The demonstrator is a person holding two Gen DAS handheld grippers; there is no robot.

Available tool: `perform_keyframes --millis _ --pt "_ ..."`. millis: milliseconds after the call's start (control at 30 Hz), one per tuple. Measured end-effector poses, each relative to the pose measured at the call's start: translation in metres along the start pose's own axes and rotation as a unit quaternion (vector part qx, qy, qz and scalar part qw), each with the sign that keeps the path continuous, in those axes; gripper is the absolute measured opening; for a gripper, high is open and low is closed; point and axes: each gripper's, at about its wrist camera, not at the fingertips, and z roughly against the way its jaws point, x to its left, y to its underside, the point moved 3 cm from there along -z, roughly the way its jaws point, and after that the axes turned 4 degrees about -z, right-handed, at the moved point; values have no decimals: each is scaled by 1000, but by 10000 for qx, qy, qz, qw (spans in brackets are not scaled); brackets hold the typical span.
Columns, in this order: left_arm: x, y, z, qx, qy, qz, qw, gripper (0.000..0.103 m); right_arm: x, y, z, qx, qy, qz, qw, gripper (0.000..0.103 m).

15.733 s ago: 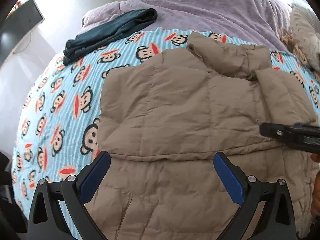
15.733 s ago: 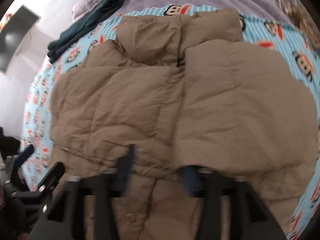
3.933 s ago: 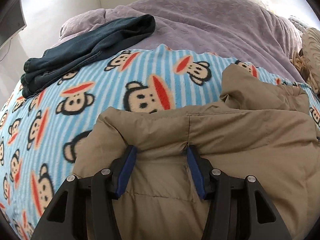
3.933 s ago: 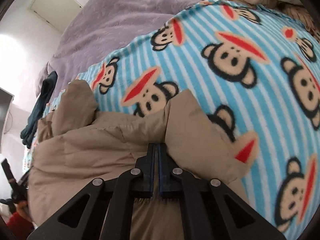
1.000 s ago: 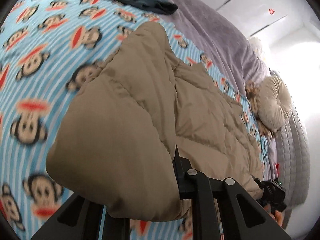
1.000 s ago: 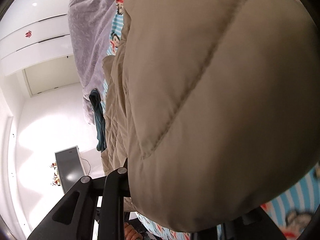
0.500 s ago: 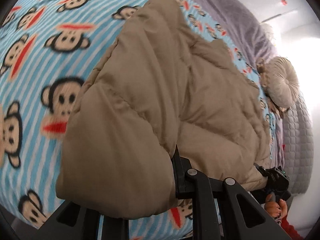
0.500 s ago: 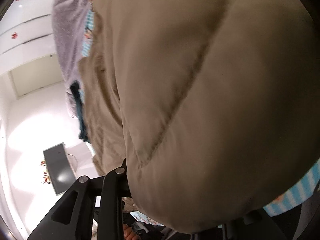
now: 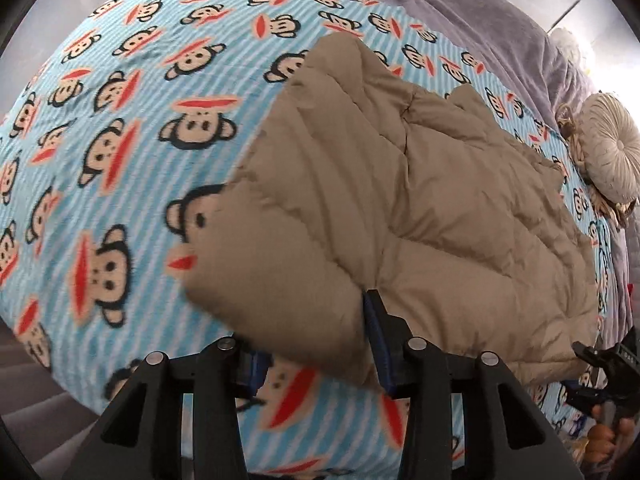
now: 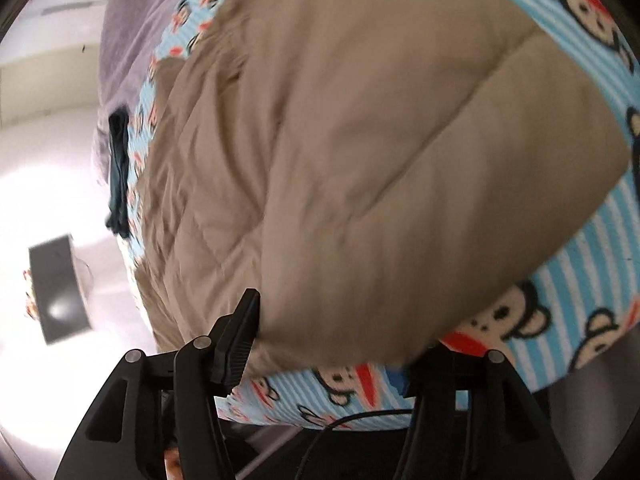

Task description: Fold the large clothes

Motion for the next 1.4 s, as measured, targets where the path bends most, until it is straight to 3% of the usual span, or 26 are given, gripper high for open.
perform_keyframes --millis 267,300,333,367,433,600,667,700,733,767,1033,1067,1167,1400 --pt "31 2 35 -310 -499 70 9983 44 24 50 14 32 169 614 9980 62" --pt "30 -1 37 -349 -500 96 9981 52 31 52 15 54 171 731 9972 62" --pt "34 -3 41 -405 -500 156 9978 71 27 62 16 68 169 817 9965 62" --pt "35 -6 42 -474 -500 204 9974 78 32 64 17 69 140 911 9957 62" --pt "37 -11 45 -591 -453 240 9969 79 31 68 16 40 147 1104 9938 62" --pt "31 -24 33 -441 -422 153 9980 79 54 73 3 37 358 1607 9863 63" --pt "28 -24 30 -380 -417 99 9984 79 63 75 -3 40 475 1722 9839 76" --pt "26 -25 28 -360 -397 65 9985 82 65 75 -6 44 543 1766 9828 80" --pt "25 -27 26 -318 -350 -11 9989 98 66 78 -6 28 586 1792 9821 80" --pt "24 -28 25 -312 -345 -46 9989 103 69 79 -9 16 617 1815 9815 80" --pt "27 -50 10 -105 -250 -396 9988 103 87 83 -27 -51 813 1932 9778 82" --pt "28 -53 7 -80 -222 -430 9988 103 90 83 -30 -71 839 1937 9775 92" --pt "30 -60 1 -19 -198 -540 9983 103 100 85 -39 -233 880 2066 9742 103" --pt "33 -68 -12 217 -108 -751 9969 103 120 88 -61 -316 1330 2315 9632 103"
